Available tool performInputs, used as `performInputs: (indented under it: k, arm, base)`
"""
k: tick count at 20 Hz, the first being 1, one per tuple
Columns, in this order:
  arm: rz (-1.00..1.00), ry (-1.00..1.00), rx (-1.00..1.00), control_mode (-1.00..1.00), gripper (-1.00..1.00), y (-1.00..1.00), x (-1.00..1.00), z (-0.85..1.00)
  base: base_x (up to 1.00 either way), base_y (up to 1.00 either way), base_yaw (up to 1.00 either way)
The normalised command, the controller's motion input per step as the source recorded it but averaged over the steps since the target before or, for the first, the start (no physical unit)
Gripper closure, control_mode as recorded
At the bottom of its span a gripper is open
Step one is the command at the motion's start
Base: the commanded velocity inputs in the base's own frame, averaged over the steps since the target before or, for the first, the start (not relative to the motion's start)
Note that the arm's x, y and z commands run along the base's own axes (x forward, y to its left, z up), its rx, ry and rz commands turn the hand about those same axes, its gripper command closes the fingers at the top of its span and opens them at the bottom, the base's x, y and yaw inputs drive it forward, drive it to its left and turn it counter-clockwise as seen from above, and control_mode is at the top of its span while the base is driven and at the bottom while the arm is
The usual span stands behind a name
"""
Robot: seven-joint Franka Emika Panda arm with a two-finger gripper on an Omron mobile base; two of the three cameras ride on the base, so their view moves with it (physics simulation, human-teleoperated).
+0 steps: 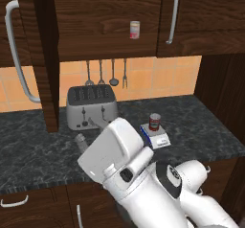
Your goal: Pick the canned food and place it on the digital scale for weighing, and close the cabinet.
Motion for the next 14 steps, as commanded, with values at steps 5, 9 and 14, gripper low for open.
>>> performInputs:
  k: [5, 9, 14]
  arm:
    - [-0.19, 0.17, 0.08, -1.00, -1.00, 0.81, -0.86, -0.06]
    - [-0.30, 0.00, 0.19, -1.00, -1.00, 0.97, -0.06, -0.15]
    - [-0.28, 0.00, 0.11, -1.00, -1.00, 0.74, 0.46, -0.13]
  base:
    - [0.00, 0.00, 0.00]
    - [0.00, 0.00, 0.00]
    - [0.00, 0.00, 0.00]
